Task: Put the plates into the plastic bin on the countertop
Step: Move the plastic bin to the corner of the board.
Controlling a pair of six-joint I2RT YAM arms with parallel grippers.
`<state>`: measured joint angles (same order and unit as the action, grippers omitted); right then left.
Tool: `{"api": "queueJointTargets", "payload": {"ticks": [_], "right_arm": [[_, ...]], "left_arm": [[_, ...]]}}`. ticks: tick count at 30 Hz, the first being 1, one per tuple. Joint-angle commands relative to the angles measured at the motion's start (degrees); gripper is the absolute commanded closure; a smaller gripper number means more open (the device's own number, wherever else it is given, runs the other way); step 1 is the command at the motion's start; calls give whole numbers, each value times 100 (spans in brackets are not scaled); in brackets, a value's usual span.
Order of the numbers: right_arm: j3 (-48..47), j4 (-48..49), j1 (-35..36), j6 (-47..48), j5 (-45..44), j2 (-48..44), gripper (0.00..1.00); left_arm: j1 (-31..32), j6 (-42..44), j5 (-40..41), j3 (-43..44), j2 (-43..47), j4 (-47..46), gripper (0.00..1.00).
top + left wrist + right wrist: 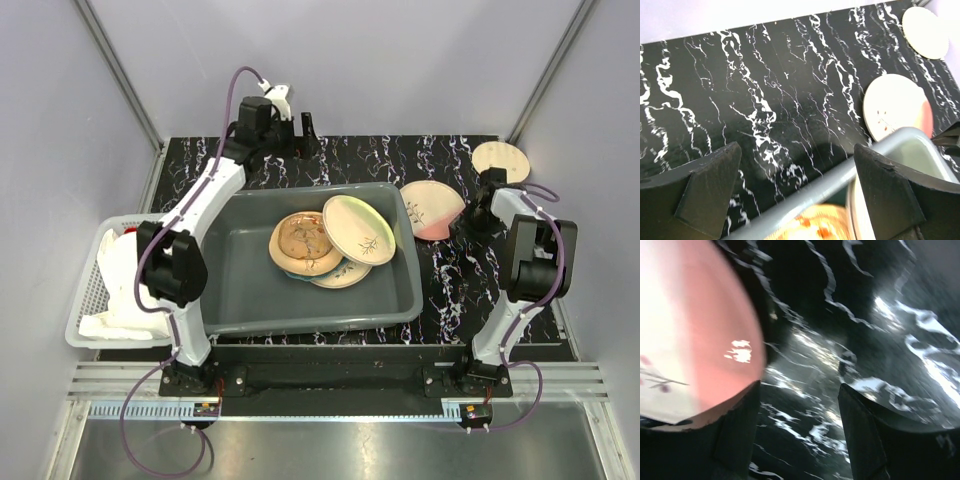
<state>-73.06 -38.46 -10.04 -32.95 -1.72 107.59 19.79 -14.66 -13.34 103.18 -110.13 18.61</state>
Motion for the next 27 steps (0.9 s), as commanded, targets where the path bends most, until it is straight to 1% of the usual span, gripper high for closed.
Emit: {"api": "queueJointTargets", "payload": {"ticks": [1, 4, 5, 9, 13, 15, 19, 23, 27], "right_arm": [[-16, -970, -6, 210, -760, -141, 32], [116, -1058, -6, 184, -865, -378, 32], [142, -1067, -15, 175, -866, -414, 32], [160, -1067, -15, 78, -717, -450, 32], [160, -1059, -7, -1, -646, -388, 32], [169, -1050, -7, -19, -620, -370, 31], [134, -989, -7, -36, -549, -317, 31], [116, -927, -15, -10, -505, -326, 31], [151, -883, -15, 34, -531, -458, 31]], "left_arm": [[-2, 139, 104, -227, 685, 509, 1], [-2, -72, -28, -674, 1141, 932, 1], [-2, -229, -45, -998, 1290, 1012, 1], [-2, -591, -404, -1572, 1923, 1495, 1], [-2, -802, -766, -1950, 2197, 1856, 1], [-2, -802, -880, -2231, 2232, 1865, 1], [-2, -654, -907, -2460, 1943, 1778, 1], [-98, -530, -521, -2136, 1180, 1444, 1], [-291, -714, -388, -1802, 739, 813, 1]]}}
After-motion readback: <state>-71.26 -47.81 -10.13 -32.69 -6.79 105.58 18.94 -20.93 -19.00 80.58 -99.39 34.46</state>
